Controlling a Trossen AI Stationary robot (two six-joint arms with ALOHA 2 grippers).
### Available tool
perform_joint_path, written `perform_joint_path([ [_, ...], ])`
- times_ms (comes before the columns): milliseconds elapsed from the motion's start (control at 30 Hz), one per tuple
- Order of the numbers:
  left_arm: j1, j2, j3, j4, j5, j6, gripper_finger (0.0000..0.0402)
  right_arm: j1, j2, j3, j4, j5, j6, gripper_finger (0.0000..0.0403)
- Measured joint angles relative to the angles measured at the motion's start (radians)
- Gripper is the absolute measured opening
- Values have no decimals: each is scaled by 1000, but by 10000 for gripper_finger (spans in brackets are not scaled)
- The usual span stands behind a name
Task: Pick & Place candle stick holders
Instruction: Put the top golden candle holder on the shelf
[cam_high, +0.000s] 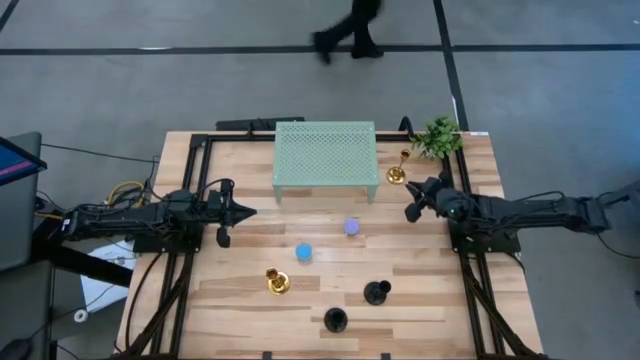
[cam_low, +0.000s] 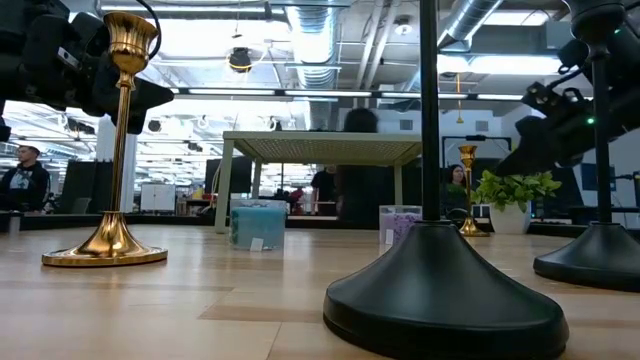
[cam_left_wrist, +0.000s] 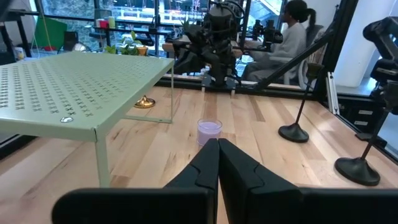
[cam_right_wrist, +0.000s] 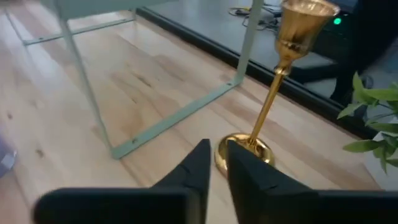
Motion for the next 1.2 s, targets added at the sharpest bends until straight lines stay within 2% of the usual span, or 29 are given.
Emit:
perform_joint_path([
  [133,0,0,0,0,0,0,8,-34,17,0,23,0,-3,113],
  [267,0,0,0,0,0,0,8,-76,26,1,69,-1,-30,143],
  [467,0,0,0,0,0,0,8,-129,83,2,181,-11,-106,150],
  [600,0,0,0,0,0,0,8,-161,140,4,245,-58,-107,154],
  [933,0,0,0,0,0,0,8,-244,345,4,367,-33,-101,201],
  [1200,0,0,0,0,0,0,8,-284,520,4,562,-83,-101,225],
])
